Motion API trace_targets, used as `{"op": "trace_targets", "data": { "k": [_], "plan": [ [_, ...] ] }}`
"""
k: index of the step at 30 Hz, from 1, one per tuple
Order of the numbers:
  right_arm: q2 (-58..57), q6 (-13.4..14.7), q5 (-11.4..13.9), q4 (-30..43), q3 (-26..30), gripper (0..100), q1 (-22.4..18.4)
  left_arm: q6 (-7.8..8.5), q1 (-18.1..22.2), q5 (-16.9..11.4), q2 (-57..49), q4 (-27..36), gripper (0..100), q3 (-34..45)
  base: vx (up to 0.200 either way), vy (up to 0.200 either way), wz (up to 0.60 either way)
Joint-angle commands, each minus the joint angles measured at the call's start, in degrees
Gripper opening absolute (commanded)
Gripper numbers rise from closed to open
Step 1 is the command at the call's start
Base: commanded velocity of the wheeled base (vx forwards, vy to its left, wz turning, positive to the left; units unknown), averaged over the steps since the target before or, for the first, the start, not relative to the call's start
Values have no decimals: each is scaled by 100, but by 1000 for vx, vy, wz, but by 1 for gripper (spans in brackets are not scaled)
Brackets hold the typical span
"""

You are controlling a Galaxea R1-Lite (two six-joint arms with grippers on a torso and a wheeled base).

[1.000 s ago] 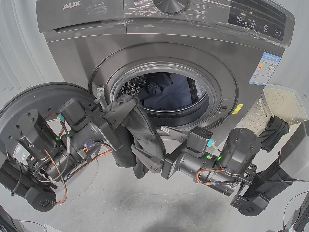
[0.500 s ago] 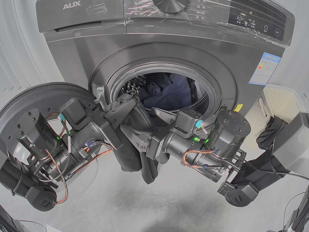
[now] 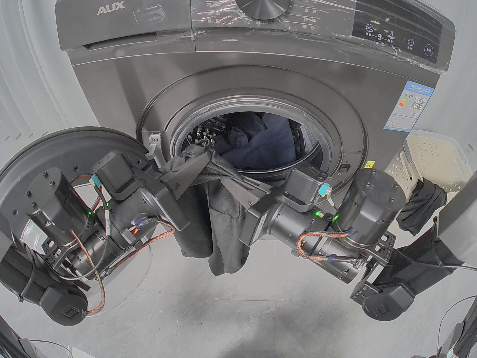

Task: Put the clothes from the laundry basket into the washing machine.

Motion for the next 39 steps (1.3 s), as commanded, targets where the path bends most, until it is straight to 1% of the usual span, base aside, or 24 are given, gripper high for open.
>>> {"op": "trace_targets", "data": {
  "k": [1,7,8,9,10,12,13,21,28,30,31,32,34,36,38,39],
  "plan": [
    [-289,-3,-16,-2,156,0,-22,-12,3,1,5,-1,0,3,0,0,0],
    [-359,-3,-69,-19,253,0,-31,-29,3,-43,-39,-1,0,20,0,0,0],
    [-403,-3,-69,-19,271,0,-31,-56,3,-52,-57,-1,0,20,0,0,0],
    [-456,-3,-69,-19,315,0,-31,-117,3,-34,-57,-1,100,12,0,0,0],
    [-491,-3,-69,-19,332,0,-31,-144,3,-25,-57,-1,100,3,0,0,0],
    [-728,-3,-69,-11,455,0,-14,-311,3,-8,-66,-1,100,-6,0,0,0],
    [-816,6,-69,-11,499,0,-5,-337,3,1,-57,-1,100,-6,0,0,0],
    [-1405,32,-69,-11,1150,0,-31,-337,11,10,-92,-1,100,47,0,0,0],
    [-1607,50,-78,-11,1308,0,-31,-337,55,1,-92,-1,100,82,0,0,0],
    [-1598,50,-131,-2,1308,0,-22,-311,117,-8,-92,-1,100,126,0,0,0],
    [-1572,58,-210,7,1299,0,-14,-302,117,-16,-101,-10,100,179,0,0,0],
    [-1572,58,-210,7,1299,0,-14,-302,117,-16,-101,-10,100,179,0,0,0],
    [-1440,94,-394,60,1193,0,-31,-275,82,-87,-127,-10,100,363,0,0,0],
    [-1247,182,-561,60,1053,0,-40,-214,46,-122,-206,-10,100,548,0,0,0],
    [-1080,278,-693,77,903,0,-40,-135,-41,-324,-259,-10,100,794,0,0,0],
    [-1036,296,-711,86,868,0,-40,-108,-77,-403,-259,-10,100,855,0,0,0]
  ]
}}
